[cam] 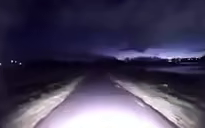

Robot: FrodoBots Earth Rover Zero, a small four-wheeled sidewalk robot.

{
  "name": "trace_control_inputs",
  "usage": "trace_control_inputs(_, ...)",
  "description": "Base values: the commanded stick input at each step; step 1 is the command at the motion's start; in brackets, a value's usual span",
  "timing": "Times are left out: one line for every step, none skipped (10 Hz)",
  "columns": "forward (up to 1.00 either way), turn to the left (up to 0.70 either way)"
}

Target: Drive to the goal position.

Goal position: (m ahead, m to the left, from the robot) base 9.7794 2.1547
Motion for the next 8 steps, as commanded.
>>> trace_control_inputs(0.85,0.0)
trace_control_inputs(0.85,0.0)
trace_control_inputs(0.85,0.0)
trace_control_inputs(0.85,0.0)
trace_control_inputs(0.85,0.0)
trace_control_inputs(0.85,0.0)
trace_control_inputs(0.85,0.0)
trace_control_inputs(0.85,0.0)
